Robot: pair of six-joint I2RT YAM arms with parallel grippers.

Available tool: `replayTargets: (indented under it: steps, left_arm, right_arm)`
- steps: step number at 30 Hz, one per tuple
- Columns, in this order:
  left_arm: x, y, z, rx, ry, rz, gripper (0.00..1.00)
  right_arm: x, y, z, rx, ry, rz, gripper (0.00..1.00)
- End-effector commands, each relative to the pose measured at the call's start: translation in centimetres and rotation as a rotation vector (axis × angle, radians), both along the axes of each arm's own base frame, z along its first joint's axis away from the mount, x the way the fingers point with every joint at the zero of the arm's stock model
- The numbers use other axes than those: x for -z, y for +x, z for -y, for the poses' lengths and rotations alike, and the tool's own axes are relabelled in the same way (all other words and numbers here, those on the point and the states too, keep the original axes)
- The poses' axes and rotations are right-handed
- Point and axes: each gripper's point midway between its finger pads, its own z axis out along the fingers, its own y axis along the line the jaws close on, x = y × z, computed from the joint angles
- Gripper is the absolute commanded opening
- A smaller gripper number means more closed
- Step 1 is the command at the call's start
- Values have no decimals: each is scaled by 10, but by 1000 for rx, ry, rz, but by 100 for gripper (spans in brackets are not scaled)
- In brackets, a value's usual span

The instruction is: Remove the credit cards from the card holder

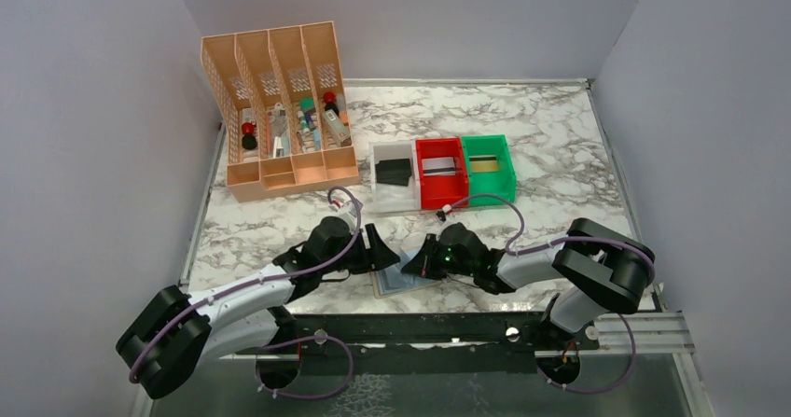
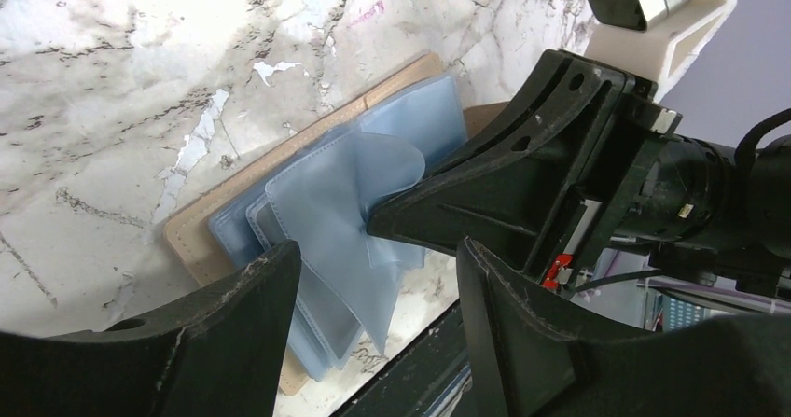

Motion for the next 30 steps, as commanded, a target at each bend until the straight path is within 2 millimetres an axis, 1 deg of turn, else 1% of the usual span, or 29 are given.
replayTargets:
  steps: [1, 7, 16, 18, 21, 25, 27, 30]
  left_arm:
    - [5, 1, 2, -17, -4, -7, 65]
    - [10, -2, 7, -8, -7, -20, 65]
    - [1, -5, 18, 18, -30, -7, 64]
    - [2, -8, 21, 32, -35, -12, 65]
    - [2, -9, 24, 38, -46, -20, 65]
    - [-8, -7, 28, 25, -76, -1, 65]
    - [-15, -6, 32, 24, -101, 9, 65]
    - [-15, -8, 33, 29, -110, 5, 66]
  right_arm:
    - [28, -5, 23, 25, -107, -43, 1]
    - [29, -5, 23, 26, -109, -49, 1]
    - [27, -5, 22, 23, -103, -47, 3]
    - [23, -6, 21, 14, -91, -41, 4]
    - [14, -6, 17, -8, -54, -14, 8]
    - [3, -7, 13, -39, -34, 16, 13]
    - [1, -7, 12, -44, -33, 16, 13]
    - [1, -7, 12, -41, -29, 12, 14]
